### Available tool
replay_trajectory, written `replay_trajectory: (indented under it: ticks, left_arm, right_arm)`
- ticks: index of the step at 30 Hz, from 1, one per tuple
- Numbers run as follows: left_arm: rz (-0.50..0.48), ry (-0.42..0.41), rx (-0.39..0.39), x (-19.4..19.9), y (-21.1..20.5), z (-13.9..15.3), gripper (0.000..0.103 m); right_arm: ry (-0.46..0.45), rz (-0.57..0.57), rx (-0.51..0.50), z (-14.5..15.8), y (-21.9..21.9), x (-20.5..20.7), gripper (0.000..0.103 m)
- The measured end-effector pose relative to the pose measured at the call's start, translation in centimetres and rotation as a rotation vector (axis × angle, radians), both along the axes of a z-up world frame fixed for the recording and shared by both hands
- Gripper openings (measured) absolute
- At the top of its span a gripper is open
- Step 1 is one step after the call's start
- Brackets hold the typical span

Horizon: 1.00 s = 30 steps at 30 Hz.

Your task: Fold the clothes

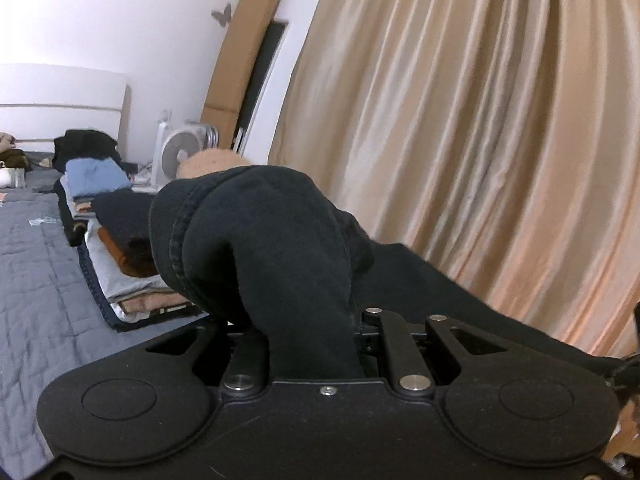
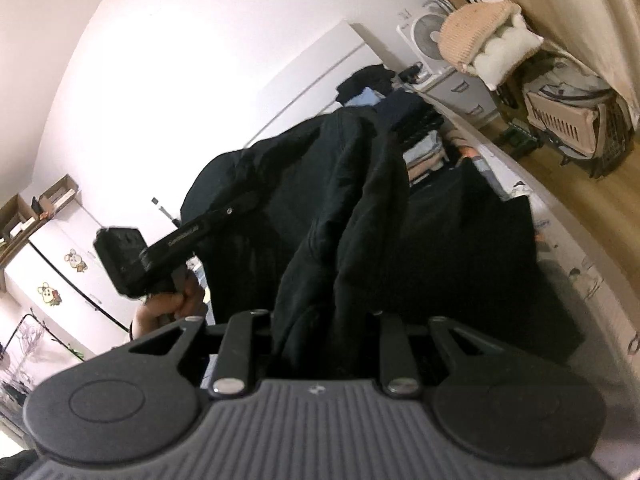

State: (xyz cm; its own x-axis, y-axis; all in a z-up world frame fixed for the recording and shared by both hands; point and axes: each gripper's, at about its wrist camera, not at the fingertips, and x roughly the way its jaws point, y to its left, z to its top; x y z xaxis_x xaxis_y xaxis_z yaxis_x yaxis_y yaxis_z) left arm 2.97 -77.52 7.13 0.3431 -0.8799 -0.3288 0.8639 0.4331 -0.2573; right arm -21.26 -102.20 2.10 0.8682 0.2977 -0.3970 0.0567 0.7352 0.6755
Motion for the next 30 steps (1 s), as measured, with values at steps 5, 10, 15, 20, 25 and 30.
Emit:
replay_trajectory:
  ticks: [5,10,15,20,25,30]
  left_arm:
    - [0.0,0.028,0.135,3.3,-5.3,-4.5,0.013]
    - [0.031,0.072,0.212,6.5,-7.2,-7.9,0.013]
    - [0.013,0.062,0.158,6.8,-6.4,-7.8,0.012]
    - [0.011,0.036,0.138,6.6,-6.9,-6.3,0.012]
    - [0.1,0.165,0.291,8.3,-8.1,-9.2,0.034]
    - [0.124,0.162,0.228,7.5,-2.2,-7.5,0.053]
  right_arm:
    - [0.067,-0.02,0.034,-5.0,-3.8,3.0,0.023]
    - [0.08,-0.05,0.115,-9.4,-6.9,3.8,0.023]
    - [0.027,-0.054,0.134,-9.7,-7.7,3.5,0.021]
    - [0.005,-0.067,0.093,-8.2,-8.2,4.1,0.02]
    - [0.043,-0.074,0.095,-10.4,-9.3,4.4,0.021]
    - [0.057,-0.075,0.043,-9.2,-9.2,3.3,0.035]
